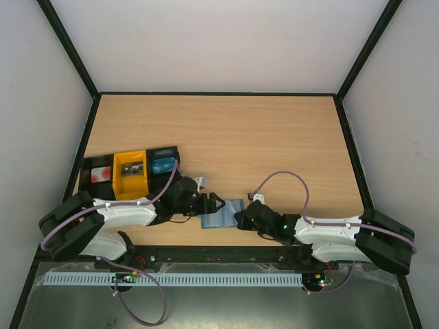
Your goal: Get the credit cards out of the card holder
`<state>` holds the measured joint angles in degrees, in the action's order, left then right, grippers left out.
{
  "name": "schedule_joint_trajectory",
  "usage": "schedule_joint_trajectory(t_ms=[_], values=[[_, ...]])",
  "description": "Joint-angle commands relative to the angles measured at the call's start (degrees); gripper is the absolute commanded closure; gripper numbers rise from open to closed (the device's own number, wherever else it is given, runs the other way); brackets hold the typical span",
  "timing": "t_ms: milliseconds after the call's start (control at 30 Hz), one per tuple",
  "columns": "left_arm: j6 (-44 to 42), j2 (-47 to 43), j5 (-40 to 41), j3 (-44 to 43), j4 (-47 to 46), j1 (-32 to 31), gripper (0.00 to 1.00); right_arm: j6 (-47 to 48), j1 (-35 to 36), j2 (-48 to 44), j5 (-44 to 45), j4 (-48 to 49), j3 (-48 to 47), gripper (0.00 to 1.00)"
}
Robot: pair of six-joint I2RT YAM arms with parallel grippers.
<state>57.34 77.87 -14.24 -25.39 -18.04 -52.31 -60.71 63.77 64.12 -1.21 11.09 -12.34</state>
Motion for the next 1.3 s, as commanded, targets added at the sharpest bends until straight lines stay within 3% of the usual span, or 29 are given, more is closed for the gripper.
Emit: schedule_joint_trajectory(t_ms=[0, 233, 633, 900, 1100, 1267], values=[[2.6, -3.2, -2.1, 0.6, -3.5, -1.7, 0.17, -0.4, 0.1, -0.7, 0.8, 0.0, 1.1, 0.96], [4.8, 0.1, -4.5, 0.6, -8.9, -2.5, 0.19, -0.1, 0.1, -2.3, 1.7, -1.5, 0.2, 0.82], [4.5, 6.7, -6.9, -5.1, -12.8, -3.5, 0.19, 5.5, 0.1, -15.7, 5.8, -19.4, -5.3, 0.53], [5.1, 13.2, -9.2, -8.1, -16.8, -3.9, 0.21, 6.7, 0.1, -23.5, 2.8, -22.2, -6.6, 0.52], [4.7, 13.5, -8.1, -8.2, -16.4, -3.7, 0.21, 4.5, 0.1, -24.5, -2.2, -14.0, -4.1, 0.60], [5.3, 13.4, -8.9, -6.7, -17.1, -2.0, 0.21, 1.5, 0.1, -18.7, -5.1, -5.0, -3.0, 0.68]])
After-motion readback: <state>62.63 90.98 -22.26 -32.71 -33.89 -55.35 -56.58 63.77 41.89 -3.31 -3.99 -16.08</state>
